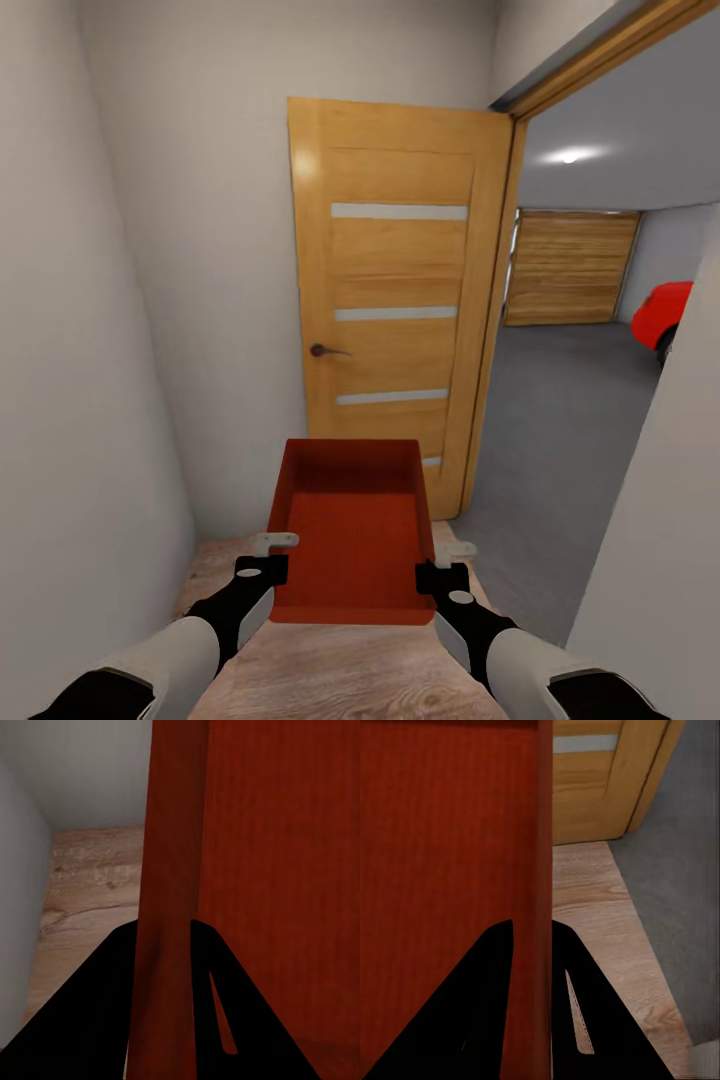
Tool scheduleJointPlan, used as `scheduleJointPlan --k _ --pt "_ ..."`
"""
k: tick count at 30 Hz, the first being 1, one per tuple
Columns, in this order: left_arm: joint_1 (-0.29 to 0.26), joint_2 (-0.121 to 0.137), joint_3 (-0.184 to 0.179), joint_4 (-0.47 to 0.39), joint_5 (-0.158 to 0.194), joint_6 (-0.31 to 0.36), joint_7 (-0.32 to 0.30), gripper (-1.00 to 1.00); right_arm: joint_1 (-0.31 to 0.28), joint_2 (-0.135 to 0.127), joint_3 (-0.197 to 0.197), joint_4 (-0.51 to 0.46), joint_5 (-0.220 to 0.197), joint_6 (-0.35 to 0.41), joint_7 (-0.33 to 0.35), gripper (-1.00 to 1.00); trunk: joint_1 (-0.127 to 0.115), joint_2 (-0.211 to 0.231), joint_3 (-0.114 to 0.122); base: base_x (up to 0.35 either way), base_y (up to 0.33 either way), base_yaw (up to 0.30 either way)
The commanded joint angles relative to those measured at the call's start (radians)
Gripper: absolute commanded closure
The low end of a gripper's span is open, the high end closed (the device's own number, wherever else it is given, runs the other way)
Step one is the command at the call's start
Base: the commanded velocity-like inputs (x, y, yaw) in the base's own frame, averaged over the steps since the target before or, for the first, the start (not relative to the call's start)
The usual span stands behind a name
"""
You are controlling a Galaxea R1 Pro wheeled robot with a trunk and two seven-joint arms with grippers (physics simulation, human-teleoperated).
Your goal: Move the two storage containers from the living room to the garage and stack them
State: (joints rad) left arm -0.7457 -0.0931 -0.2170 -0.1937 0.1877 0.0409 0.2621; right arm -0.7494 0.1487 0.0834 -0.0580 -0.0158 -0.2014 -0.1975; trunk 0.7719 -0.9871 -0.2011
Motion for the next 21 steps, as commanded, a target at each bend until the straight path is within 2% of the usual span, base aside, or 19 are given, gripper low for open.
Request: scheduleJointPlan --k 1,21 --pt "-0.001 0.001 0.014 -0.006 -0.017 0.005 0.032 1.0 -0.001 -0.011 0.007 0.035 -0.015 -0.004 -0.06 1.0 0.0 -0.001 -0.001 0.0 0.0 -0.283" --pt "-0.001 0.0 0.014 -0.008 -0.017 0.005 0.032 1.0 -0.001 -0.011 0.007 0.034 -0.015 -0.004 -0.061 1.0 0.0 -0.001 -0.001 0.0 0.0 -0.284"
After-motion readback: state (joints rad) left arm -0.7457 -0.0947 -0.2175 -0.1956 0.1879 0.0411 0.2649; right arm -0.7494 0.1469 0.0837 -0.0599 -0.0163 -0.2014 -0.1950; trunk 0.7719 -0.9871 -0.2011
